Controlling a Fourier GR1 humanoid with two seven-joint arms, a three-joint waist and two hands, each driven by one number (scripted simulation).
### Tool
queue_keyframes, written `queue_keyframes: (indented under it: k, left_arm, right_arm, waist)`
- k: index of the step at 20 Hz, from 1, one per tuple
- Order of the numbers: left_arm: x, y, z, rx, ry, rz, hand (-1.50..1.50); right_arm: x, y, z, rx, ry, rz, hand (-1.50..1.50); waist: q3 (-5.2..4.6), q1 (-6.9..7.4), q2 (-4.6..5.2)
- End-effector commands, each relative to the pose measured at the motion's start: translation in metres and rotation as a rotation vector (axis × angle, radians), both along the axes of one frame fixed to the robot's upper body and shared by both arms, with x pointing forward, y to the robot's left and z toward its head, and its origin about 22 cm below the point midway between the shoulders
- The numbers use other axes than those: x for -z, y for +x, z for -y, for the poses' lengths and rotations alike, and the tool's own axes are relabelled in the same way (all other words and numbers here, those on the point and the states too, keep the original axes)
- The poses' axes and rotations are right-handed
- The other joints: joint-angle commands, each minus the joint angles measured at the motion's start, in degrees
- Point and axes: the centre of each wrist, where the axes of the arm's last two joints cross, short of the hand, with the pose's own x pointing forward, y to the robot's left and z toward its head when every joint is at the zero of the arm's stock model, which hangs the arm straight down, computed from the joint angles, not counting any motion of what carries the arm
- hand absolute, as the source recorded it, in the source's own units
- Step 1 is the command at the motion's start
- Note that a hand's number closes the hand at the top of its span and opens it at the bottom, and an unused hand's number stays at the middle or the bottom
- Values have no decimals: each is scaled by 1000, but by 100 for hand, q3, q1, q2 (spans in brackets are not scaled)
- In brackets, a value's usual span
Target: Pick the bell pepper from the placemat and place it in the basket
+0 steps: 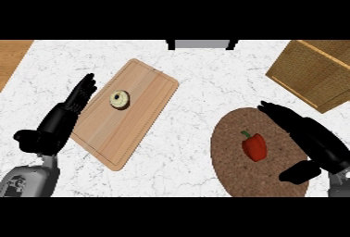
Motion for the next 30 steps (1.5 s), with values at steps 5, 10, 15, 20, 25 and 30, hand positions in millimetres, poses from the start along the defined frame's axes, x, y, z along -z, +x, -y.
queue_keyframes:
  k: [5,10,15,20,25,30]
  left_arm:
    - [-20,7,5,-9,4,-1,0]
    - [12,-4,7,2,-1,-14,0]
    - [10,-2,-20,-2,4,-11,0]
    - [2,-12,17,-19,2,8,0]
    - [5,1,-4,-1,9,-3,0]
    - [1,-4,-11,19,-22,-6,0]
  right_arm:
    - [-2,-8,-3,-38,38,-16,-150]
    - [11,0,2,-11,-45,-15,-150]
    - [5,12,-6,-1,-83,-12,-150]
    - [47,6,-16,-7,-87,-34,-150]
    - [44,9,-15,9,-104,-41,-150]
    - [53,11,-31,35,-153,-61,-150]
  waist:
    - [0,-15,-3]
    - [-1,-6,2]
    - [-2,10,7]
    - [1,14,2]
    - [-1,-2,1]
    - [-1,5,-2]
